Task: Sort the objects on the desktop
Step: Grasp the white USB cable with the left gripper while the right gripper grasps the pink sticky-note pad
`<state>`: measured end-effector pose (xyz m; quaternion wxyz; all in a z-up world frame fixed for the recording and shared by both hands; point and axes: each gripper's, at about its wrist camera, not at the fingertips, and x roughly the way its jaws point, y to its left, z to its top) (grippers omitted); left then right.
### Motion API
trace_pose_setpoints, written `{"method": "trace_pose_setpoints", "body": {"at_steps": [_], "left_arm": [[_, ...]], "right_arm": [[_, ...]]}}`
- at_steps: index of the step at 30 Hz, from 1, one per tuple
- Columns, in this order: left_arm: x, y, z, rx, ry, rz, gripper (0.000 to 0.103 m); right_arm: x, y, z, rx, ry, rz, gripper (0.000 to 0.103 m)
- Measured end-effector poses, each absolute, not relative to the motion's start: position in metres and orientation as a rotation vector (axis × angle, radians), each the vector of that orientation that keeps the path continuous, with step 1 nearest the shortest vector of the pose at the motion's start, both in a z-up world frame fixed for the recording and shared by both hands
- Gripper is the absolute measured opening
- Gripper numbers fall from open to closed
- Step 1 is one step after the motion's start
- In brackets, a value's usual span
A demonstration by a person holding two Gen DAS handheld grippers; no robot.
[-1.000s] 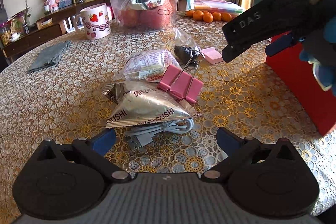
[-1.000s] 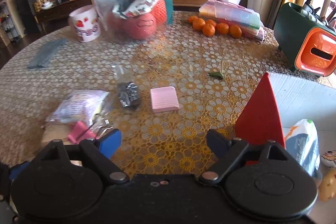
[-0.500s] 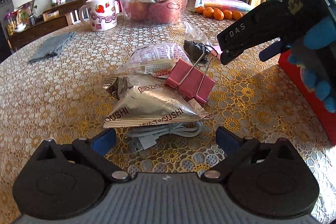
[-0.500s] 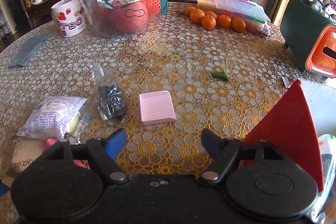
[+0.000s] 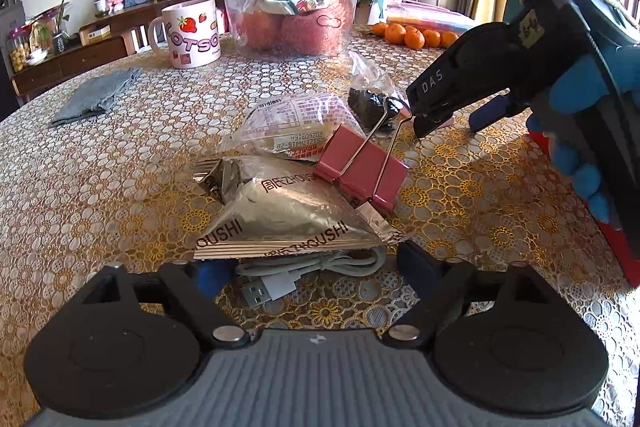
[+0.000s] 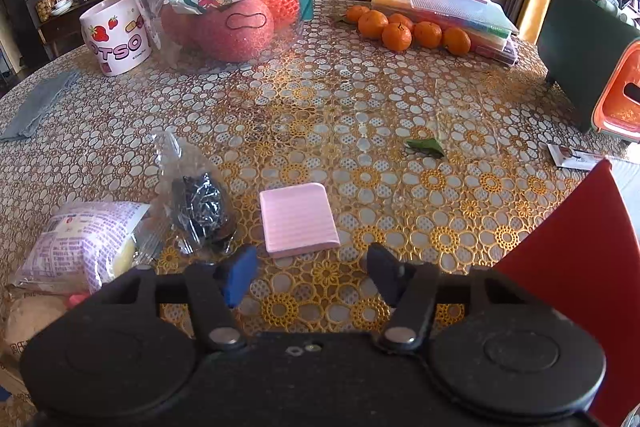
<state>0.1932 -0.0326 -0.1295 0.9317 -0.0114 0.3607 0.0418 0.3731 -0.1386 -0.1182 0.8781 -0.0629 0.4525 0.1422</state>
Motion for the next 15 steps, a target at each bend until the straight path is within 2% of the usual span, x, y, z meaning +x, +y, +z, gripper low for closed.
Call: {"method": "trace_pose_setpoints", "body": {"at_steps": [3,6,7,8,9,11,15], "left_arm": [[0.193,-0.031,-0.129,-0.025,0.733,0.095,0.079],[0.193,-0.030,-0.128,-0.024,0.734,0.087,0.078],[0.192,-0.030,-0.128,-0.024,0.734,0.084,0.078],[0.192,-0.030,-0.128,-0.022,0.734,0.081,0.077],[0.192,-0.029,-0.128,-0.020,0.735,0.078,0.077],[0.190,-0.028,-0.127,-0.023,0.737,0.070,0.076],[0.183,-0.026,-0.126,-0.023,0.741,0.060,0.076]], "right_arm": [[0.371,-0.138,-0.118,-0.141,0.933,0.293,0.051],[0.371,-0.137,-0.117,-0.152,0.928,0.289,0.044],[0.371,-0.137,-0.117,-0.160,0.926,0.285,0.036],[0.372,-0.138,-0.116,-0.153,0.929,0.300,0.023],[0.371,-0.138,-0.116,-0.155,0.931,0.301,0.021],[0.370,-0.139,-0.116,-0.161,0.934,0.303,0.018],[0.365,-0.142,-0.115,-0.165,0.935,0.302,0.019]]}}
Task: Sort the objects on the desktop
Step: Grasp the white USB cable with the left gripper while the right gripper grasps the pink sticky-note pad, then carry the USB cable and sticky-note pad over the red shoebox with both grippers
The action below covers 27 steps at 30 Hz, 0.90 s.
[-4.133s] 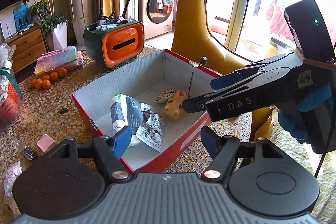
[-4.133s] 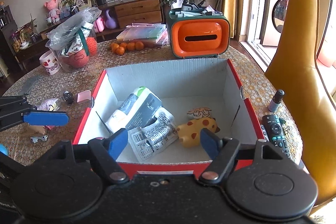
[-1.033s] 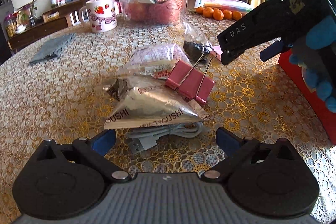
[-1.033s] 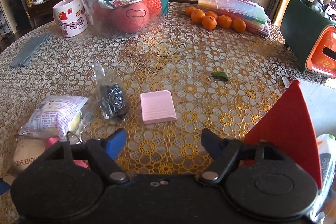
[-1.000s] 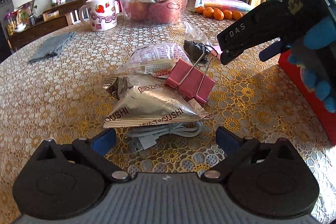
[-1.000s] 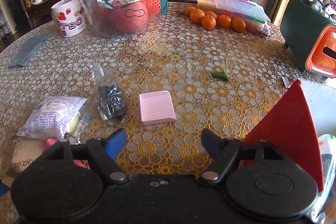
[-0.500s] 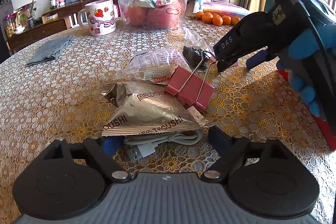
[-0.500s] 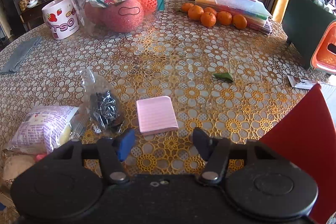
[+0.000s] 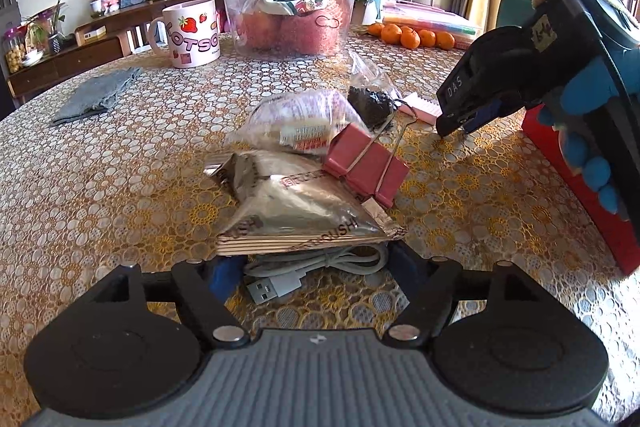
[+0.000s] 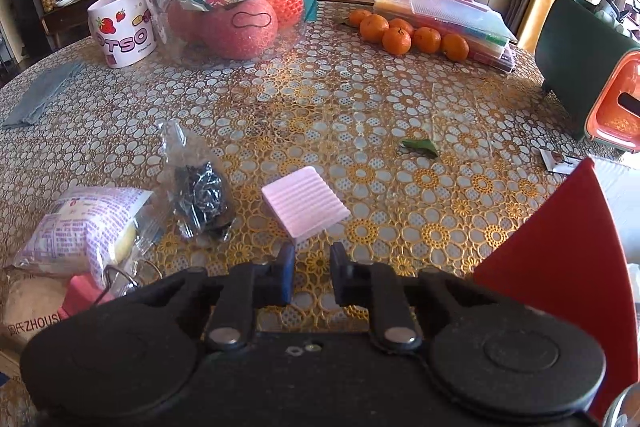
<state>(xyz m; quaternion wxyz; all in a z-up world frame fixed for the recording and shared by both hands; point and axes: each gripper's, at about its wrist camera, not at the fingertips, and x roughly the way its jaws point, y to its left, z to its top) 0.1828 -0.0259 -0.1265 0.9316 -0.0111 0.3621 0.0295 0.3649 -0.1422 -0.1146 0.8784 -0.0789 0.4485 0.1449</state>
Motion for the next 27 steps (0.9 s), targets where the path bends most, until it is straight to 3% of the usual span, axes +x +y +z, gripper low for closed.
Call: {"method": "trace_pose_setpoints", "body": {"at_steps": [2,4,6,8,10,17,22,27], "left_arm": [[0.179,-0.024,-0.126,-0.021,0.742,0.053,0.076],[0.174,-0.023,-0.126,-0.012,0.740,0.045,0.076],[0.170,-0.022,-0.126,-0.011,0.742,0.039,0.076],[0.167,-0.021,-0.126,-0.005,0.740,0.028,0.076],[0.164,-0.021,-0.126,0.000,0.740,0.017,0.076],[0.162,-0.021,-0.127,0.005,0.738,0.006,0.076],[0.161,-0.020,-0.128,0.007,0.733,0.001,0.076],[0.161,-0.020,-0.127,0.006,0.737,-0.005,0.076]], "right_arm": [[0.365,-0.145,-0.114,-0.165,0.934,0.300,0.029],[0.368,-0.147,-0.113,-0.156,0.938,0.310,0.030],[0.372,-0.148,-0.113,-0.141,0.942,0.304,0.042],[0.375,-0.147,-0.113,-0.129,0.932,0.314,0.066],[0.378,-0.143,-0.113,-0.145,0.918,0.317,0.070],[0.386,-0.132,-0.121,-0.168,0.926,0.309,0.066],[0.387,-0.130,-0.120,-0.162,0.925,0.304,0.056],[0.381,-0.134,-0.118,-0.161,0.921,0.312,0.033]]}}
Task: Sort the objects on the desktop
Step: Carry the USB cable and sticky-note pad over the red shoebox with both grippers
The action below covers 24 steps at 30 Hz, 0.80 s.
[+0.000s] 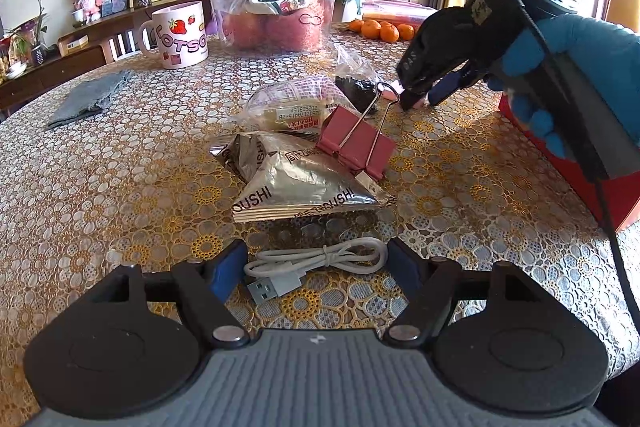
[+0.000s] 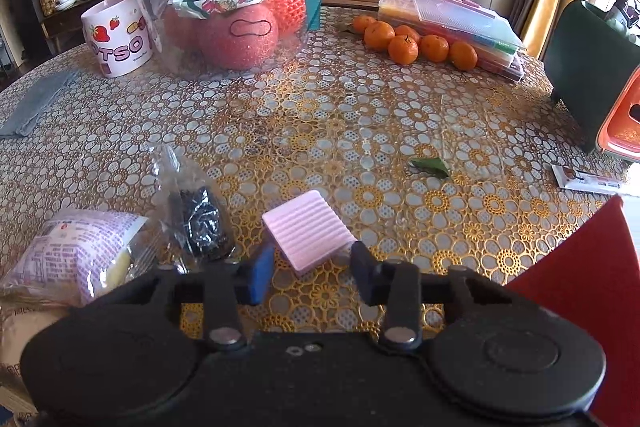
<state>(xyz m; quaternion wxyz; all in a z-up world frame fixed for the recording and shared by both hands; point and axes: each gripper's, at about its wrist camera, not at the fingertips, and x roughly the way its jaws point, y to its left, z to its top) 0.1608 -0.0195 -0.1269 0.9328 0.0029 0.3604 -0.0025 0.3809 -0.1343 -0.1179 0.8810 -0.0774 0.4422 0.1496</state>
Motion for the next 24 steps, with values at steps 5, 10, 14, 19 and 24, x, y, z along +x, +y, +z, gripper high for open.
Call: {"method": "trace_pose_setpoints", "body": {"at_steps": [5,10,14,19,24], "left_arm": [[0.160,-0.020,-0.126,0.005,0.741,-0.004,0.075],[0.159,-0.020,-0.126,0.009,0.739,-0.004,0.075],[0.160,-0.020,-0.126,0.010,0.738,-0.009,0.075],[0.159,-0.020,-0.127,0.011,0.733,-0.013,0.075],[0.159,-0.020,-0.127,0.011,0.733,-0.013,0.075]], "right_arm": [[0.377,-0.136,-0.116,-0.177,0.922,0.324,0.017],[0.381,-0.139,-0.113,-0.158,0.915,0.334,0.032],[0.388,-0.137,-0.115,-0.128,0.912,0.322,0.069],[0.394,-0.131,-0.119,-0.136,0.913,0.317,0.066],[0.394,-0.130,-0.124,-0.145,0.908,0.308,0.063]]}}
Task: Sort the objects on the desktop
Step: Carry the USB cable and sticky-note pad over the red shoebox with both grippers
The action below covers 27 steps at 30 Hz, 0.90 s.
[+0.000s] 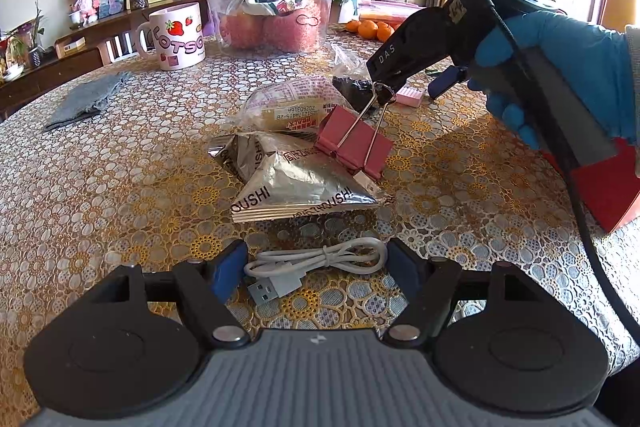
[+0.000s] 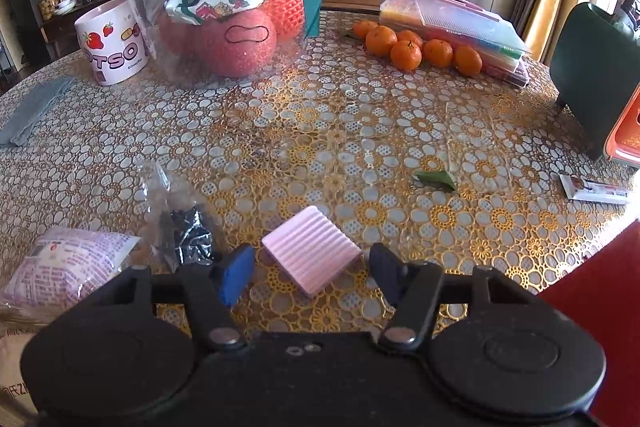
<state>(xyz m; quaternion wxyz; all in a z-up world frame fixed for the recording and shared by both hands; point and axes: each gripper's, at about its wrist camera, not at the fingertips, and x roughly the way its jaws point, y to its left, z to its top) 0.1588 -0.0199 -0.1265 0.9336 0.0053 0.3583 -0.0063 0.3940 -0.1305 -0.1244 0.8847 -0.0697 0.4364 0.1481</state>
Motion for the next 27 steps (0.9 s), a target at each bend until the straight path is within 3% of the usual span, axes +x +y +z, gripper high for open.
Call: {"method": "trace_pose_setpoints", "body": {"at_steps": [7,27], "left_arm": [[0.159,-0.020,-0.127,0.010,0.733,-0.014,0.075],[0.146,-0.024,-0.113,-0.010,0.740,-0.033,0.074]], "right_arm": [[0.394,-0.128,-0.123,-0.141,0.904,0.282,0.055],[0.333,-0.152,-0.099,-0.168,0.909,0.313,0.054]]}}
